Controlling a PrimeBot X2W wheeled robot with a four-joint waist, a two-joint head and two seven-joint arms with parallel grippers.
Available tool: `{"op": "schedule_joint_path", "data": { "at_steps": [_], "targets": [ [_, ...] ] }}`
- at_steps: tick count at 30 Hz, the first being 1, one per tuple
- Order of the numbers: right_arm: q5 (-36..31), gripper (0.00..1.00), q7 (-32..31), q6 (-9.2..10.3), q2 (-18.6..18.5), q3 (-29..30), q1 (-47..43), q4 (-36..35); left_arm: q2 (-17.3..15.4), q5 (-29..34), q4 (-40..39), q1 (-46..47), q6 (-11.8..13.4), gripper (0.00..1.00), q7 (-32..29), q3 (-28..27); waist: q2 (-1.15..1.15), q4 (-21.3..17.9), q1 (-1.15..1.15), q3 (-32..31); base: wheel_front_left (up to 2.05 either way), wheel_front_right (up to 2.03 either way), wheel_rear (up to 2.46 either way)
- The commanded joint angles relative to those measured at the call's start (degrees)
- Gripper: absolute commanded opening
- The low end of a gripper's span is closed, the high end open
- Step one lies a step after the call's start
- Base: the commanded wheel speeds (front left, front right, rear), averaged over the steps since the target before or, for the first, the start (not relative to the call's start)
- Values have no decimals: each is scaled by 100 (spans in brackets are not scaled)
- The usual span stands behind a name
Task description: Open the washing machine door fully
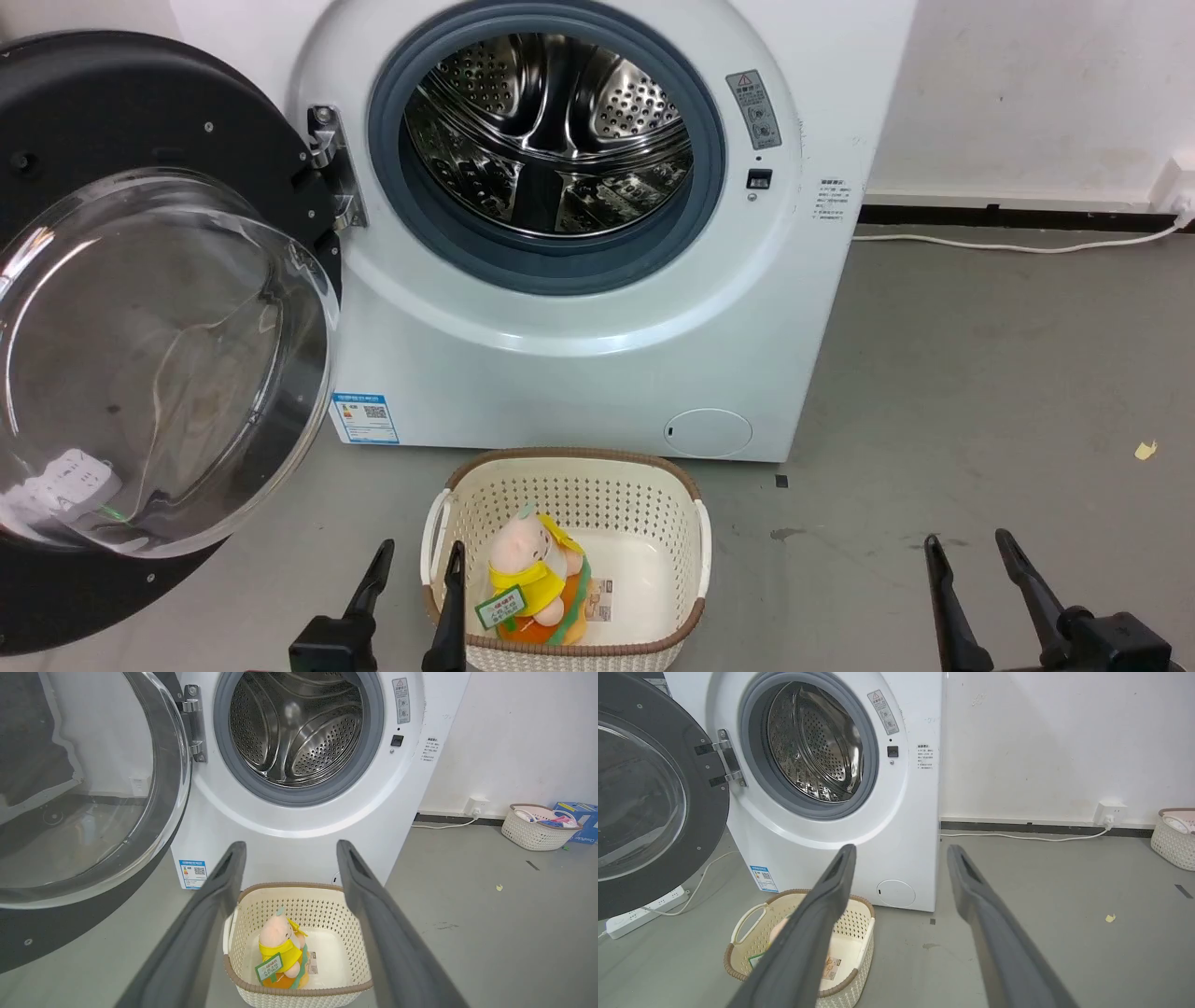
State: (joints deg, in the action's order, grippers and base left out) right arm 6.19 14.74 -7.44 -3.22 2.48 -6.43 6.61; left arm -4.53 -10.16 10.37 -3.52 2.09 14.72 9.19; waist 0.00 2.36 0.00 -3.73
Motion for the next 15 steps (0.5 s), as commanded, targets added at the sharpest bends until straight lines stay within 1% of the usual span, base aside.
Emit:
{"op": "schedule_joint_path", "data": {
  "at_steps": [1,15],
  "targets": [
    [23,100,26,-5,34,-16,-7,-1,8,31,-12,-3,-28,100,28,-13,0,-9,0,1,0,0,0],
    [37,100,26,-5,34,-37,23,8,74,104,-5,14,-72,100,28,-101,0,-29,0,-1,0,0,0]
  ]
}}
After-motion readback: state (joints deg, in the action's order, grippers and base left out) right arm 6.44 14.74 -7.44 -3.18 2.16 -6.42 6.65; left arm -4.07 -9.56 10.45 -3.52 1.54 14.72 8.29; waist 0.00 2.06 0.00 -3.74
